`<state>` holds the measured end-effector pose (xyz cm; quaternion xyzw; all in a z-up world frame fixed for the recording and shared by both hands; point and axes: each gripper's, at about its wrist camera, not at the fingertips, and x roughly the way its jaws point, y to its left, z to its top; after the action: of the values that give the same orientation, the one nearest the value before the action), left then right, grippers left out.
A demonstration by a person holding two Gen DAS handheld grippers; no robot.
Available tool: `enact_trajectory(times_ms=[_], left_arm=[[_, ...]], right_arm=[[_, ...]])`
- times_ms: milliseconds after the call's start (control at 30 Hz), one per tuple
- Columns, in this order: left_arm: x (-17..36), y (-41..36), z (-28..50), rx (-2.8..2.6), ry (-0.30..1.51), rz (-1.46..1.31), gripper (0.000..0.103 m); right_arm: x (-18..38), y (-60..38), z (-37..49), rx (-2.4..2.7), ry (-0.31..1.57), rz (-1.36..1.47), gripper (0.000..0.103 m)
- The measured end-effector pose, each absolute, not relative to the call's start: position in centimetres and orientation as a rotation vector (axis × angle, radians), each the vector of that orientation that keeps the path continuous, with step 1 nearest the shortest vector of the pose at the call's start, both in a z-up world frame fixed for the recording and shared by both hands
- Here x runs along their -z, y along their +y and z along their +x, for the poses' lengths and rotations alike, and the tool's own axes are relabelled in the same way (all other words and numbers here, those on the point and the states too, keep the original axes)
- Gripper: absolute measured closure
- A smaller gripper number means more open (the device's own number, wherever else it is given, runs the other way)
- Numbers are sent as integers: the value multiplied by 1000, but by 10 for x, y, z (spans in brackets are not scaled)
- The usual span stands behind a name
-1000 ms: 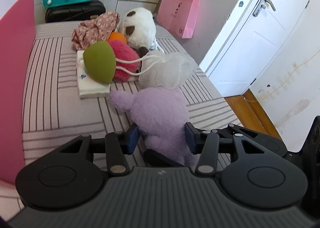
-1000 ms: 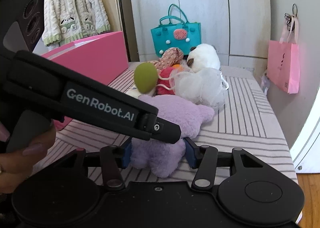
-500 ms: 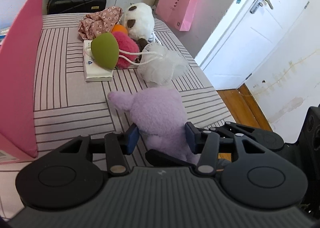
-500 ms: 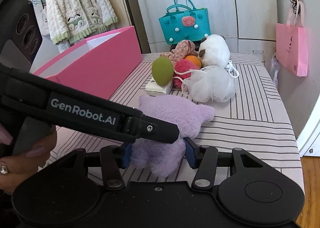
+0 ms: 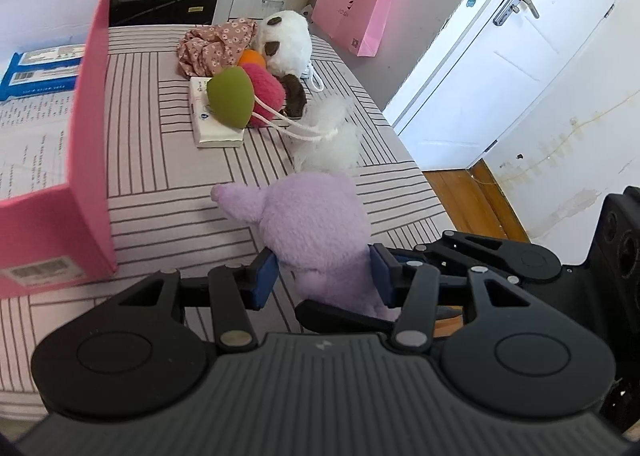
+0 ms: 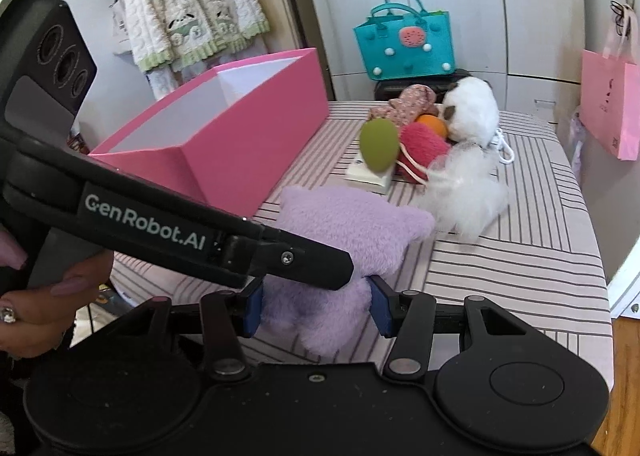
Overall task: Organize soft objects
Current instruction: 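Lift the lilac plush with the left tool and carry it into the pink box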
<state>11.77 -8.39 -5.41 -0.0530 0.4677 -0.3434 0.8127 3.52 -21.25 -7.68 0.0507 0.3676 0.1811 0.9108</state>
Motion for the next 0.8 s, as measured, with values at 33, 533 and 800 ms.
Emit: enact_trajectory(times_ms=[33, 533, 800], left_arm=[[52, -81, 116, 735, 1001, -117, 55], [22, -38, 90, 738, 1008, -172, 54], [-1, -9, 82, 734, 993, -188, 54]], right_arm=[[75, -211, 34, -379, 760, 102, 46], [38, -184, 16, -487, 788, 45, 46], [12, -162, 14, -551, 788, -1, 46]])
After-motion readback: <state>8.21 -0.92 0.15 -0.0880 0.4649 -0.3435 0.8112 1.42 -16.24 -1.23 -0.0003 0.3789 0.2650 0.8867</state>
